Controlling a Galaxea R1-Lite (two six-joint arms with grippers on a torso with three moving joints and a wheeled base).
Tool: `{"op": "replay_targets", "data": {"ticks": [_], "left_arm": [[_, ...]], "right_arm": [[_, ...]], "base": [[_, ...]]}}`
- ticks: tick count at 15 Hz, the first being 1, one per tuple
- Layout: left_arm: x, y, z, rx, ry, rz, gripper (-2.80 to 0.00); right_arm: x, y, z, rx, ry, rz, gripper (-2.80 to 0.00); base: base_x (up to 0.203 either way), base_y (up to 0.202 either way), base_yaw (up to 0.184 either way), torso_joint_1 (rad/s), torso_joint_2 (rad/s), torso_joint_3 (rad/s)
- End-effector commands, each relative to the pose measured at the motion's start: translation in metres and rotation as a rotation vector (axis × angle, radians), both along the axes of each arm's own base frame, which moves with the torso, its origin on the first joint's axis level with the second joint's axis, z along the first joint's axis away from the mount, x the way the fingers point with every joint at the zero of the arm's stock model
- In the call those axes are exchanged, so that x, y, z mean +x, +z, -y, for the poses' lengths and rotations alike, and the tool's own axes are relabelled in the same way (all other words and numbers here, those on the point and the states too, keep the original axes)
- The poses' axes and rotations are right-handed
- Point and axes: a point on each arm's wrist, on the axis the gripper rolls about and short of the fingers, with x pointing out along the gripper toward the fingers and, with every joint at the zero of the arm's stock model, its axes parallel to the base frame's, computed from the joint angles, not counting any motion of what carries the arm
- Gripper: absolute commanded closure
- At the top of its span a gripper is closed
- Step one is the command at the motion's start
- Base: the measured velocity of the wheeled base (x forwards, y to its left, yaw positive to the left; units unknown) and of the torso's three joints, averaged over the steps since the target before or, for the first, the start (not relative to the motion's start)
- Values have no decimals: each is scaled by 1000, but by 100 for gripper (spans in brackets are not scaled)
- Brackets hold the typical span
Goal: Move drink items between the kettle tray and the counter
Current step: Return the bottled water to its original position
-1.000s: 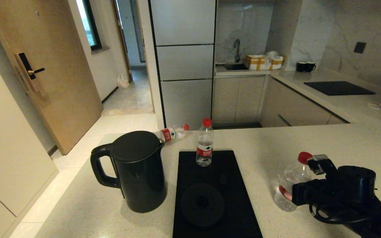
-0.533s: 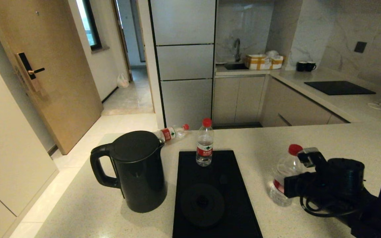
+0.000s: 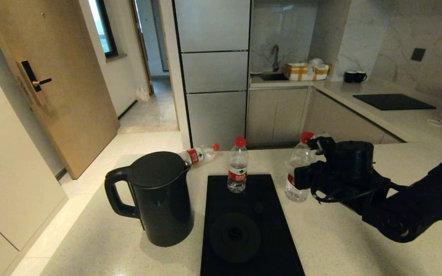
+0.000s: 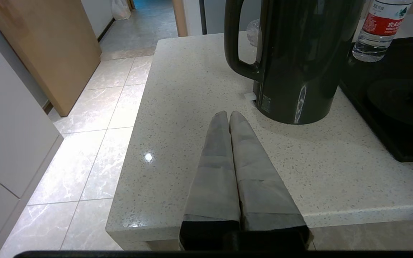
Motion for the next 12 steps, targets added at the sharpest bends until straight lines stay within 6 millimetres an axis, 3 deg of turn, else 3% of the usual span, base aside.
{"op": "replay_targets", "data": {"ticks": [1,3,4,7,12], "left_arm": [[0,0,0,0,0,0,0],[0,0,0,0,0,-2,0],[0,0,0,0,0,0,0],[0,0,0,0,-1,1,0],[0,0,0,0,0,1,0]], "right_arm": [[28,8,-12,16,3,41,0],[55,17,-23,23,7,55,0],[62,11,-26,11,10,22,0],[74,6,-36,2,27,-5,0],[74,-8,-43,-11,43,-38,0]], "base": [[0,0,0,0,0,0],[0,0,0,0,0,0],[0,0,0,0,0,0],[0,0,0,0,0,0],[0,0,0,0,0,0]]}}
